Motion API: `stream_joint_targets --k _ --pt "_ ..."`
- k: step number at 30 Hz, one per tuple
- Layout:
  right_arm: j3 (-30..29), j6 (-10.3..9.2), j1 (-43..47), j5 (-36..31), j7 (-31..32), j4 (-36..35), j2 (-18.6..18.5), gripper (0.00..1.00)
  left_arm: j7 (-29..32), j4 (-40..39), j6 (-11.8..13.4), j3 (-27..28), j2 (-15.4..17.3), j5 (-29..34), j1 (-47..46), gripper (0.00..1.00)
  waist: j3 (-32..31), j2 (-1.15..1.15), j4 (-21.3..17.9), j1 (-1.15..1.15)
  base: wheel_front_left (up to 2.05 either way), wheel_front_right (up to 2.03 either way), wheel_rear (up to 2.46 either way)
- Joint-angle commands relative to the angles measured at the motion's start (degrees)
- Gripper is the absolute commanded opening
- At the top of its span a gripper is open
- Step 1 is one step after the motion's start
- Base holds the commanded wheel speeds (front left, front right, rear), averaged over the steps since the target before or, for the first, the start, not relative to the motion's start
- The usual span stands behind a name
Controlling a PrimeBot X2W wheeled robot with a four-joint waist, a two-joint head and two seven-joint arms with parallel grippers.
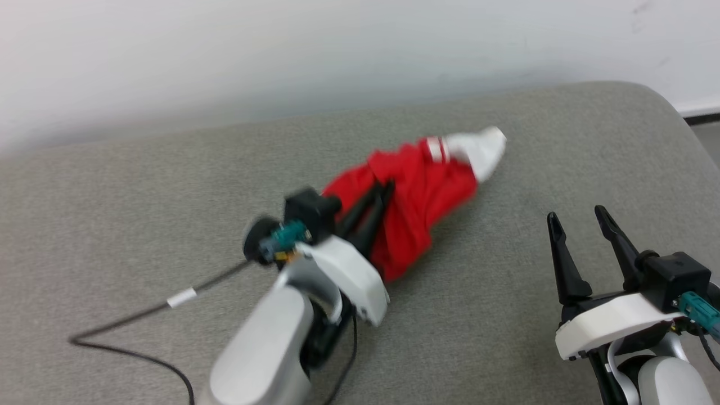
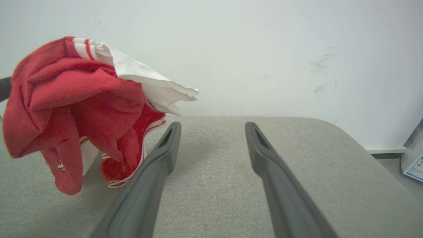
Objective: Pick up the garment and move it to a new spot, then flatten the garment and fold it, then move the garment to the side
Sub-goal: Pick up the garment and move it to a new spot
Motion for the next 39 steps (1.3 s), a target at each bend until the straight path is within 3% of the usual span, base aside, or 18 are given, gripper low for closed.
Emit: stream_joint_targets --k 1,9,10,11,12,19,23,25,30,39 --pt "0.1 -0.02 0.2 0.4 -0.2 -0.3 0.2 1.0 0.2 -0.1 0.0 -0.7 0.1 -0.4 2.1 0.0 1.3 0.0 -1.6 0.01 0.0 0.0 0.0" --pt "0.0 -0.02 0.4 1.5 -0.9 0.3 0.2 1.0 2.4 3.7 0.3 -6.9 0.0 -0.5 13.7 0.0 2.9 0.0 -1.7 0.01 0.0 0.0 0.0" --pt "-0.1 -0.02 0.2 1.4 -1.0 0.3 0.2 1.0 2.0 3.7 0.2 -7.2 -0.1 -1.0 14.4 0.23 3.0 0.0 -1.3 0.01 0.0 0.0 0.0" --pt "0.2 -0.02 0.1 1.5 -1.0 0.5 0.2 1.0 1.6 3.7 0.1 -7.6 -0.2 -0.9 14.8 0.76 3.0 0.0 -1.0 0.01 0.0 0.0 0.0" --pt "0.0 -0.02 0.1 1.3 -1.1 0.7 0.2 1.0 1.1 3.8 0.1 -8.0 -0.3 -0.8 15.3 1.0 2.6 0.0 -0.5 0.01 0.0 0.0 0.0" --pt "-0.7 -0.02 1.5 0.8 -0.6 0.9 0.2 1.0 -7.9 -1.2 2.6 -6.8 -0.6 0.4 13.6 1.0 -0.3 0.0 3.1 0.01 0.0 0.0 0.0" --pt "-1.3 -0.02 2.6 0.9 -0.2 0.6 0.2 1.0 -10.0 -3.5 5.3 -4.2 0.0 1.4 12.7 1.0 -2.2 0.0 5.1 0.01 0.0 0.0 0.0" --pt "-2.0 -0.02 3.7 1.2 0.1 0.3 0.2 1.0 -10.7 -4.6 7.8 -1.5 1.6 2.3 12.3 1.0 -3.4 0.0 6.3 0.01 0.0 0.0 0.0" --pt "-2.7 -0.02 5.7 1.5 0.6 -0.1 0.2 1.0 -11.2 -5.5 11.1 3.8 5.0 1.7 15.1 1.0 -5.2 0.0 7.3 0.01 0.0 0.0 0.0" --pt "-4.0 -0.02 9.5 1.1 2.2 -1.9 0.2 1.0 -11.1 -7.9 13.1 9.7 10.5 -0.8 22.5 1.0 -6.4 0.0 7.2 0.01 0.0 0.0 0.0"
